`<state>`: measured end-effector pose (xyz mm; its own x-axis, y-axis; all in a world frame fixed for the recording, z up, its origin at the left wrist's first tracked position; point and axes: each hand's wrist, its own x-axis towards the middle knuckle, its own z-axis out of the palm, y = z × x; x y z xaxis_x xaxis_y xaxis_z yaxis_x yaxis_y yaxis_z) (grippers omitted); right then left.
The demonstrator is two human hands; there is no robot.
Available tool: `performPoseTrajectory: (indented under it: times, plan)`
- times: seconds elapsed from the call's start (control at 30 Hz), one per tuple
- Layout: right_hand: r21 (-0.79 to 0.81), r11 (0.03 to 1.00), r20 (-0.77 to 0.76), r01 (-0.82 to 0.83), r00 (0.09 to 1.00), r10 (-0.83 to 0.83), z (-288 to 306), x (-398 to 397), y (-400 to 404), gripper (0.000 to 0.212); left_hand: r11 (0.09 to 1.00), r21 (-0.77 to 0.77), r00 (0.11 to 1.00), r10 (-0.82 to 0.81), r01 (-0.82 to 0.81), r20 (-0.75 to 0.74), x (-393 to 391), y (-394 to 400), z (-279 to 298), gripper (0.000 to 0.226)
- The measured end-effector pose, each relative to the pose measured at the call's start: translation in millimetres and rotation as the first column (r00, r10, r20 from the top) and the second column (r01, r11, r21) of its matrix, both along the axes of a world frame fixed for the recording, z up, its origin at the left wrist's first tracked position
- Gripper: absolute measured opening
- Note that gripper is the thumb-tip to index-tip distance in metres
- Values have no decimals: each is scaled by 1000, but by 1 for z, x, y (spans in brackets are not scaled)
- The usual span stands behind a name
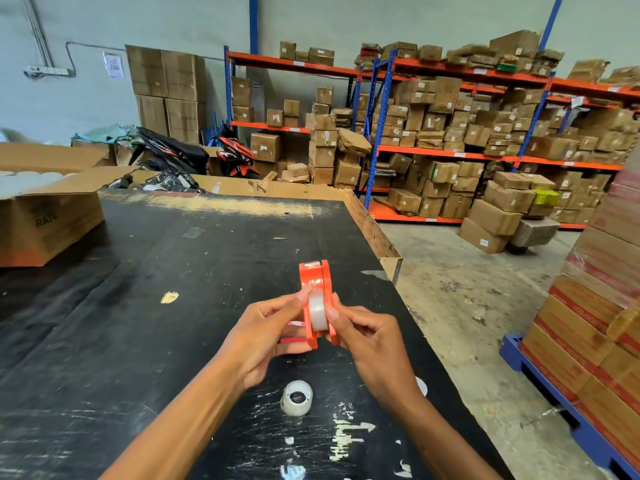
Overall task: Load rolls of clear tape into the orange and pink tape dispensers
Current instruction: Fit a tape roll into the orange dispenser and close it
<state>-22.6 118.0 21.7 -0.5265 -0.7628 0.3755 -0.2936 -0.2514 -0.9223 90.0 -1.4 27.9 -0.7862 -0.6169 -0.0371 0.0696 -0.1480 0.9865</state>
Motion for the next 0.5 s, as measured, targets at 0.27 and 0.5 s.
performPoseTrajectory:
  times: [0.27,0.5]
  plan:
    - [14,999,-37,-44,998,44,10,-3,-4,27,997,-71,1000,7,-8,-15,4,-3,9,47]
    - [8,1000,-94,-10,996,11,22,-10,-12,35,985,-171,999,11,-20,-52,-1,0,12,39]
